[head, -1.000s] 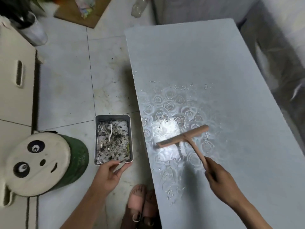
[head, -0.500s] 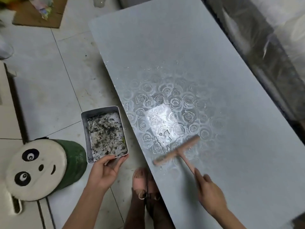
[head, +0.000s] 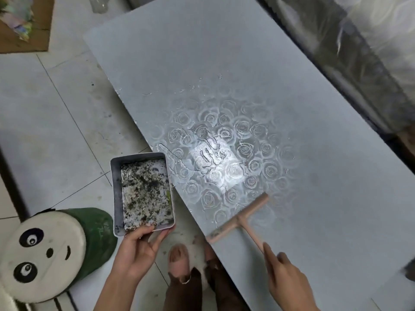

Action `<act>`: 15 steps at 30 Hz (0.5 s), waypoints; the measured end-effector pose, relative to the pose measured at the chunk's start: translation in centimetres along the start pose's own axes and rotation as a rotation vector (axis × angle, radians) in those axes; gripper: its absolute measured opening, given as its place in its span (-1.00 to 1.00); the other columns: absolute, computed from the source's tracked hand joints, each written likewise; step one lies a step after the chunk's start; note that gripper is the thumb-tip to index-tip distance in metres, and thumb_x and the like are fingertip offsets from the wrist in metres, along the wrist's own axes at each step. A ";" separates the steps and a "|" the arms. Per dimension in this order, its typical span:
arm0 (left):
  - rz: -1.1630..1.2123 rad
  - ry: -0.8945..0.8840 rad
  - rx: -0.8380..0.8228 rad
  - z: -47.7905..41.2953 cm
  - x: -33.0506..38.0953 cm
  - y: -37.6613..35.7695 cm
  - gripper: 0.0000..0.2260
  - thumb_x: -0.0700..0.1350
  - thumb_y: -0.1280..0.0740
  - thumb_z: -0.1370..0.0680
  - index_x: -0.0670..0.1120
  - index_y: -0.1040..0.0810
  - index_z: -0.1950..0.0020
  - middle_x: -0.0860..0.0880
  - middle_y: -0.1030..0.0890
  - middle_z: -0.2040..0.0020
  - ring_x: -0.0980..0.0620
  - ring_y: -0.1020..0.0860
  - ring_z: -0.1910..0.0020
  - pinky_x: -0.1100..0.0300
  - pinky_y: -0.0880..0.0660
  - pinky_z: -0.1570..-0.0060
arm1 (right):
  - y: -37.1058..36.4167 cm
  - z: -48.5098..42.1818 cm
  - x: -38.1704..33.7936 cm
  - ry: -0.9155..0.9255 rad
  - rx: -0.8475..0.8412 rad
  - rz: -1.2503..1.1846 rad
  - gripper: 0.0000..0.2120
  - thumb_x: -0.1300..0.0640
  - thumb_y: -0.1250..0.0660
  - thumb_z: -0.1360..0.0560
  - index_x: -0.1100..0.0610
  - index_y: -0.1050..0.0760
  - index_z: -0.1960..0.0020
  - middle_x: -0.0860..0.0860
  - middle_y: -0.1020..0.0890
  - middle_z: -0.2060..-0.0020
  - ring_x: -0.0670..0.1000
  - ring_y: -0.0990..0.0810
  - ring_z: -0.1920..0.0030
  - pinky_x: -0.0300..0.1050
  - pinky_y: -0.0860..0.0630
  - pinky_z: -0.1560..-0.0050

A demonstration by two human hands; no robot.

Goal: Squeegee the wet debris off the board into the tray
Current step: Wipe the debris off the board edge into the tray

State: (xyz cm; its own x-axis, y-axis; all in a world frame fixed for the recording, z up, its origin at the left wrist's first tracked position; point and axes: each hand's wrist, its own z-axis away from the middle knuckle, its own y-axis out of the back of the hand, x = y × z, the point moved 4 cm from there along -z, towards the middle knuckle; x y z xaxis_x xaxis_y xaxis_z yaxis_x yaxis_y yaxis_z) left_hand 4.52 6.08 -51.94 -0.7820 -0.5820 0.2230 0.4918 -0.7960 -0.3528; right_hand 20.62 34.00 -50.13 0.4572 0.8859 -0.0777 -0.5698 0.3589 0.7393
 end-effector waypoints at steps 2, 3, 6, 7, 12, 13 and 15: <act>-0.005 0.005 0.003 -0.4 0.5 0.3 -0.89 -0.39 -0.24 -0.36 -0.23 -0.46 0.16 -0.32 -0.57 -0.15 -0.49 -0.51 -0.11 -0.11 -0.56 0.00 | -0.1 -2.8 -2.4 0.043 -0.028 -0.034 -0.40 0.14 -0.17 -0.51 -0.07 -0.11 -0.51 0.01 -0.41 0.07 0.12 -0.53 0.29 -0.09 -0.29 0.35; -0.011 0.003 0.003 -0.5 0.7 0.4 -0.88 -0.39 -0.24 -0.36 -0.24 -0.46 0.16 -0.32 -0.57 -0.15 -0.49 -0.51 -0.12 -0.12 -0.56 0.01 | 0.2 -4.6 -3.7 0.072 0.005 -0.069 -0.42 0.15 -0.09 -0.54 -0.06 -0.02 -0.52 0.03 -0.40 0.02 0.15 -0.55 0.20 -0.08 -0.30 0.30; -0.019 -0.023 0.001 -0.8 1.6 0.3 -0.78 -0.41 -0.22 -0.35 -0.25 -0.48 0.04 -0.31 -0.56 -0.17 -0.45 -0.50 -0.16 -0.13 -0.57 0.02 | 2.4 -9.0 -7.2 0.135 0.090 -0.102 -0.49 0.13 -0.05 -0.56 -0.03 -0.07 -0.49 0.10 -0.43 0.00 0.21 -0.57 0.11 -0.06 -0.32 0.26; -0.022 -0.030 0.004 -0.9 1.8 0.3 -0.73 -0.41 -0.22 -0.35 -0.26 -0.48 -0.02 -0.30 -0.57 -0.16 -0.44 -0.51 -0.15 -0.13 -0.57 0.02 | 3.4 -9.7 -7.6 0.149 0.088 -0.111 -0.51 0.11 -0.05 -0.56 -0.03 -0.11 -0.48 0.09 -0.44 0.03 0.22 -0.57 0.10 -0.05 -0.33 0.24; 0.009 -0.001 0.029 -1.3 2.4 0.9 -0.73 -0.42 -0.19 -0.42 -0.29 -0.48 -0.09 -0.32 -0.59 -0.06 -0.39 -0.62 0.09 -0.01 -0.63 0.14 | 4.7 -7.1 -1.1 0.110 0.083 -0.061 -0.59 -0.02 -0.02 -0.61 -0.17 -0.12 -0.46 -0.04 -0.37 0.14 0.13 -0.56 0.10 -0.05 -0.41 0.24; 0.017 0.013 0.036 -1.5 2.4 1.1 -0.77 -0.42 -0.17 -0.45 -0.30 -0.48 -0.06 -0.32 -0.59 -0.05 -0.39 -0.63 0.13 -0.01 -0.63 0.14 | 4.6 -6.3 0.8 0.080 0.072 -0.042 -0.59 -0.05 0.00 -0.62 -0.19 -0.12 -0.46 -0.05 -0.38 0.15 0.11 -0.56 0.10 -0.05 -0.42 0.25; 0.032 0.031 0.069 -2.3 2.5 1.7 -0.82 -0.42 -0.15 -0.50 -0.30 -0.47 -0.04 -0.33 -0.57 -0.03 -0.38 -0.64 0.17 -0.01 -0.62 0.13 | 4.1 -5.3 3.1 0.021 0.024 -0.017 -0.58 -0.09 0.05 -0.62 -0.19 -0.11 -0.48 -0.07 -0.40 0.15 0.07 -0.55 0.09 -0.06 -0.44 0.23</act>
State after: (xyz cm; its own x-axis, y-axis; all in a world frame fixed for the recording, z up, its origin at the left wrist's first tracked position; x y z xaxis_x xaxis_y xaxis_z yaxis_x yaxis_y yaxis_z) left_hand 2.56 3.66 -54.08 -0.7765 -0.6029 0.1834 0.5412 -0.7871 -0.2959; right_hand 16.07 39.78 -50.89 0.4518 0.8860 -0.1044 -0.5457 0.3670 0.7534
